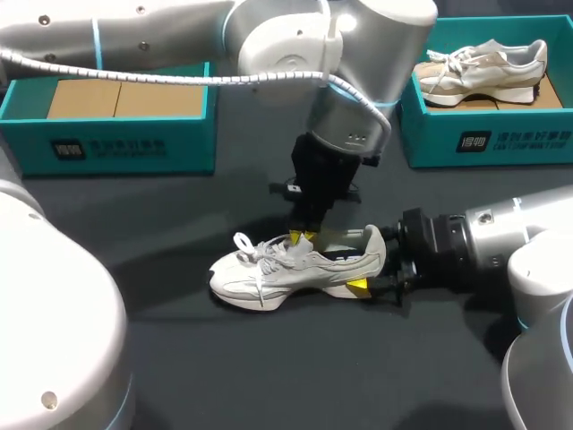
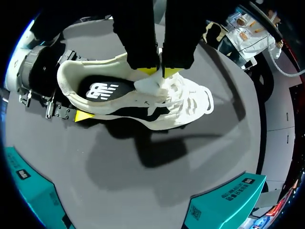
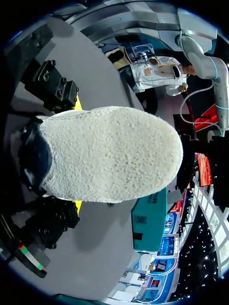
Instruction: Take the shoe out of the shoebox, open the shoe tongue, remove and reinsert the insole, then place the shoe into the shoebox
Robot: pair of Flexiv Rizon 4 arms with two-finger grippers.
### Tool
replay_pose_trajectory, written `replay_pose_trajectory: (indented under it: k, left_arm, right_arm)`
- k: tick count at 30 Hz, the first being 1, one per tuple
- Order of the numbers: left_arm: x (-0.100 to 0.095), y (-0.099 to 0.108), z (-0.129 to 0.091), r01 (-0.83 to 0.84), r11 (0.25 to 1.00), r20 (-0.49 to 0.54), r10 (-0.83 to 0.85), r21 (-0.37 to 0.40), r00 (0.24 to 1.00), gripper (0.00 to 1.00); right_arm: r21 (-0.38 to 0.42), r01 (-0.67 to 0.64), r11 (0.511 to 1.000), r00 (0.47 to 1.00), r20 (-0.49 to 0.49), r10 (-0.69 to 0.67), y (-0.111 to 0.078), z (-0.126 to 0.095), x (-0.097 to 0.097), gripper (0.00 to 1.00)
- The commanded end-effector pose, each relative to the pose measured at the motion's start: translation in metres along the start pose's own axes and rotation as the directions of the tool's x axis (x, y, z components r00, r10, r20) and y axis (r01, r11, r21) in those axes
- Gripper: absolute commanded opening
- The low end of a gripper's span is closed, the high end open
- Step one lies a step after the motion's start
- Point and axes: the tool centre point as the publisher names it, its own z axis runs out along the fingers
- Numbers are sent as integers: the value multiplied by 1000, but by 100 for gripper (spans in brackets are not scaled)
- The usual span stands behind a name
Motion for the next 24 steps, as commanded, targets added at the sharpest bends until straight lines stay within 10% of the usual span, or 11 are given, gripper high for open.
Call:
replay_pose_trajectory:
  k: [1, 24]
  left_arm:
    - [-41, 3, 0, 5, 1000, -216, -1, 21, 976, 0]
    - [-88, -12, 61, -31, 999, -232, 27, -12, 972, 0]
  right_arm:
    - [2, 0, 1000, 1000, 3, 0, -1, -1, 0, 0]
    - [2, 0, 1000, 1000, 3, 0, -1, -1, 0, 0]
